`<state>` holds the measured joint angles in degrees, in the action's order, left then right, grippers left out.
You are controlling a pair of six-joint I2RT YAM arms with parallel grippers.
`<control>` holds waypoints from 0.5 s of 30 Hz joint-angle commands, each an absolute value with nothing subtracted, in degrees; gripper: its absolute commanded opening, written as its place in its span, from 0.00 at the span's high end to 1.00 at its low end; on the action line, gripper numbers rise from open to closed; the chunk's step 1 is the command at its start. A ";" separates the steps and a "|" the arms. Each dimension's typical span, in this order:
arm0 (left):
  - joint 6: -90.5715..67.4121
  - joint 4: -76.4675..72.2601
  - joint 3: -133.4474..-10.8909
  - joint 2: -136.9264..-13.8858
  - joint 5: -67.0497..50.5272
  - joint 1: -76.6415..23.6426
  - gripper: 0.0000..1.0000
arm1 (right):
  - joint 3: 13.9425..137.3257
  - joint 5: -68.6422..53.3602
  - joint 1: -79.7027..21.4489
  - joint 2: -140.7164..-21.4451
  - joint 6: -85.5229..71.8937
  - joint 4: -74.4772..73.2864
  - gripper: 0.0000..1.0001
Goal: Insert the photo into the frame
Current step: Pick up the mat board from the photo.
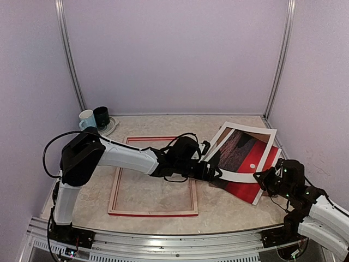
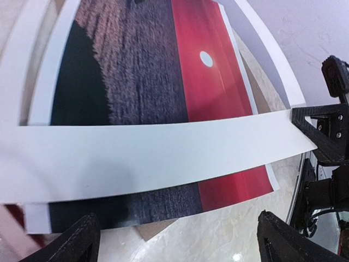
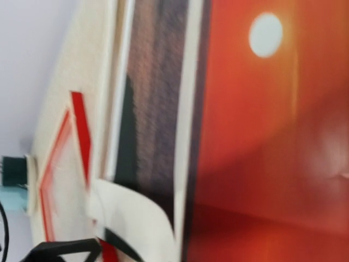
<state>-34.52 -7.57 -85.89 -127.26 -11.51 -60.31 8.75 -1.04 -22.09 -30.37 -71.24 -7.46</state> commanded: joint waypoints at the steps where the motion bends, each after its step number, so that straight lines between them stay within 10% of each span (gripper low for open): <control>1: -35.15 -8.42 -80.53 -116.25 -9.89 -57.47 0.01 | 12.14 2.83 -21.71 -27.71 -72.72 -9.91 1.00; 15: -38.79 -8.05 -51.70 -84.43 1.41 -52.35 0.01 | 14.90 1.80 -21.71 -34.97 -80.60 2.49 1.00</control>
